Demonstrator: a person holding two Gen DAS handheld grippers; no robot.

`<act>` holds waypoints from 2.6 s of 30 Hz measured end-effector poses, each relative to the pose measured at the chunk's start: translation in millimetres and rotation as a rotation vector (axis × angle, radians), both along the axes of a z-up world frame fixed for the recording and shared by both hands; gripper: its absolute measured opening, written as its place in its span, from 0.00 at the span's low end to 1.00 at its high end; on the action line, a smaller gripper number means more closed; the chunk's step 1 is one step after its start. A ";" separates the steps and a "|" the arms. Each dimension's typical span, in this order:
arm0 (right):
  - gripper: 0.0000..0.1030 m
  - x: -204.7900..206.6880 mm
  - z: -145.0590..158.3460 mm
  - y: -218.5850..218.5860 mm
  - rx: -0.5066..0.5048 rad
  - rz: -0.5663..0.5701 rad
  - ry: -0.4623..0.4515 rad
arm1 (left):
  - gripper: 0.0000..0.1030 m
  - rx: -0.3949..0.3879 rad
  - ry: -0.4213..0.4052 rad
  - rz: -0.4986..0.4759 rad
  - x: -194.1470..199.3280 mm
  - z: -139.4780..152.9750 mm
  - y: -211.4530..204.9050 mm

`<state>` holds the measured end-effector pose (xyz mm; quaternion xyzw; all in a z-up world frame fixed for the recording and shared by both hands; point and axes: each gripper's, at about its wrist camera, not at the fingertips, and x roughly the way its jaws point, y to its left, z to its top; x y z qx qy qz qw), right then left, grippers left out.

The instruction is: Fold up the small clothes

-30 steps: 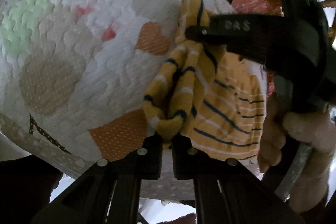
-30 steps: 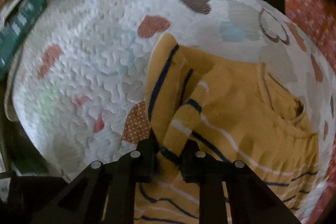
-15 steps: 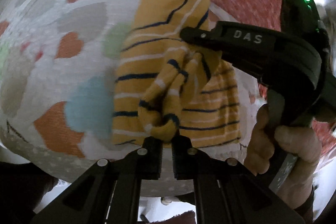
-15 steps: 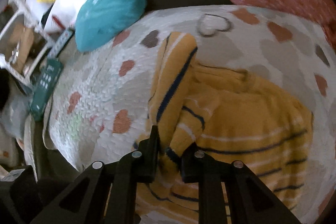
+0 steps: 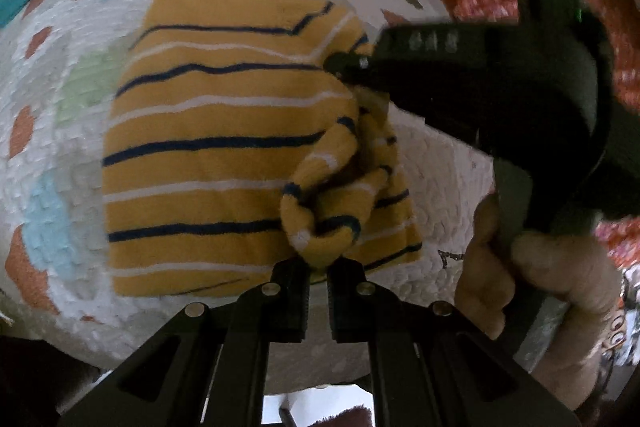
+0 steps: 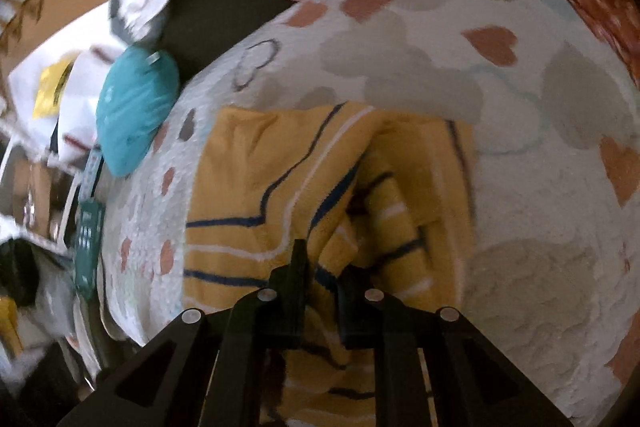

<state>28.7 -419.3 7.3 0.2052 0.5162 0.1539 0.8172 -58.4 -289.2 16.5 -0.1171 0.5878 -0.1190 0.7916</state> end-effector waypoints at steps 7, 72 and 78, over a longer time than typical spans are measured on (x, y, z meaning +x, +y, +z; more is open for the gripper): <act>0.23 6.1 -10.9 -29.8 -0.029 -0.065 0.041 | 0.16 -0.059 0.032 -0.039 -0.3 -2.9 -12.3; 0.47 -42.1 -6.0 -46.4 -0.039 -0.279 -0.034 | 0.40 0.443 -0.251 0.106 -87.0 51.8 83.3; 0.50 -57.6 2.8 -69.4 -0.028 -0.304 -0.056 | 0.41 0.436 -0.253 0.122 -87.2 51.4 89.2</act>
